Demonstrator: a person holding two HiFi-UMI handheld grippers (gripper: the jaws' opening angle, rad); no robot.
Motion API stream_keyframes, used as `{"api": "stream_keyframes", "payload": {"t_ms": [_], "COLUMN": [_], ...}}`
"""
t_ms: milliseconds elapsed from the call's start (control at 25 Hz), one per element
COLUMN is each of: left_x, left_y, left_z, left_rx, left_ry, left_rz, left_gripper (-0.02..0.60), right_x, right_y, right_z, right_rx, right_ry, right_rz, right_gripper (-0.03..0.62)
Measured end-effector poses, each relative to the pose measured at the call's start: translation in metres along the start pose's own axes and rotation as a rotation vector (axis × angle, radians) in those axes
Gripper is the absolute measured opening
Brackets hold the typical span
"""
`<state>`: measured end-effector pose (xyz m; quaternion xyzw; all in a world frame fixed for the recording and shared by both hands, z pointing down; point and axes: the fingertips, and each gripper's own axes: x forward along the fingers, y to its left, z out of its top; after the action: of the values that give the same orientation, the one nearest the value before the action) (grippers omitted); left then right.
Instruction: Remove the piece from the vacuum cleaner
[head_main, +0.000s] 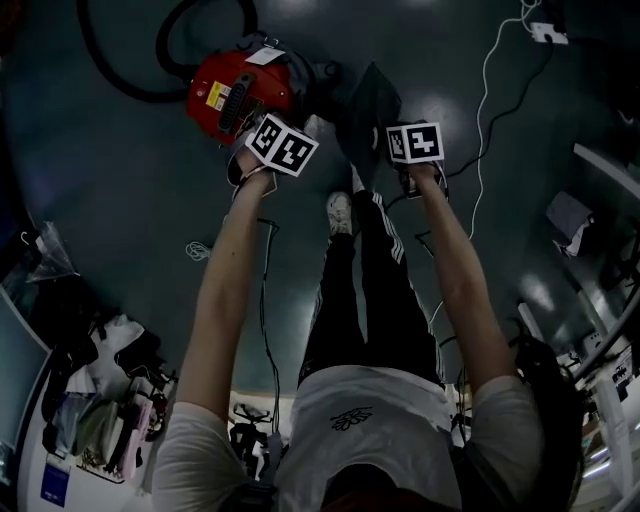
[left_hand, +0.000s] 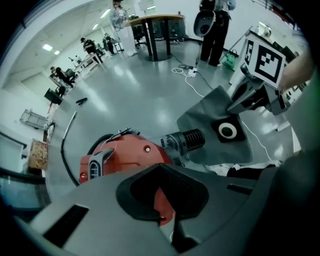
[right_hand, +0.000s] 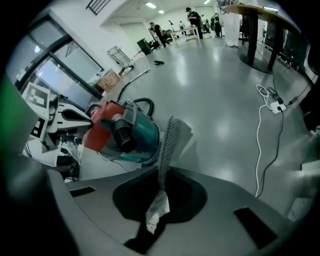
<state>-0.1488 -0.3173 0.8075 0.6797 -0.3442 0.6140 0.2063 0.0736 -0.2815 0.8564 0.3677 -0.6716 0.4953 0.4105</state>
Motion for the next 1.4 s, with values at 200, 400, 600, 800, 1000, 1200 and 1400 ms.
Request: {"api": "stream_keyframes", "payload": {"t_ms": [200,400,600,800,1000,1200,1400], "left_x": [-0.066,-0.162,-0.286,-0.421,-0.535,-0.608,-0.644], "left_y": [-0.012,-0.050,-0.031,-0.006,-0.008,-0.051,-0.089], "left_z": [-0.007,-0.017,-0.001,0.018,0.026,0.020,0.004], "left_rx": [-0.324,-0.715,-0.705,-0.667,-0.584,-0.534,-0.557], "left_ry": [-0.286,-0.447,-0.708,-0.990,-1.214,-1.334,-1.397], "left_rz": [0.087,0.057,0.067,0.135,0.186,0.196,0.231], "left_gripper": [0.005,0.005,0.005,0.005,0.005,0.005,0.005], "right_x": [-0.048,-0.129,-0.228,-0.341,-0.445,-0.527,-0.582], "right_y": [0.054,0.098,0.153,0.197,0.247,0.286,0.295], "right_z": [0.001,-0.002,0.014,0.028,0.029,0.005,-0.031], "right_rx": [0.064,0.110,0.131,0.080,-0.029,-0.154,-0.247], "right_ry": [-0.079,-0.205,-0.408,-0.639,-0.865,-1.018,-1.113], "right_rz": [0.074,0.081,0.111,0.159,0.201,0.237,0.278], "right_gripper": [0.029,0.029,0.029,0.029,0.029,0.029,0.029]}}
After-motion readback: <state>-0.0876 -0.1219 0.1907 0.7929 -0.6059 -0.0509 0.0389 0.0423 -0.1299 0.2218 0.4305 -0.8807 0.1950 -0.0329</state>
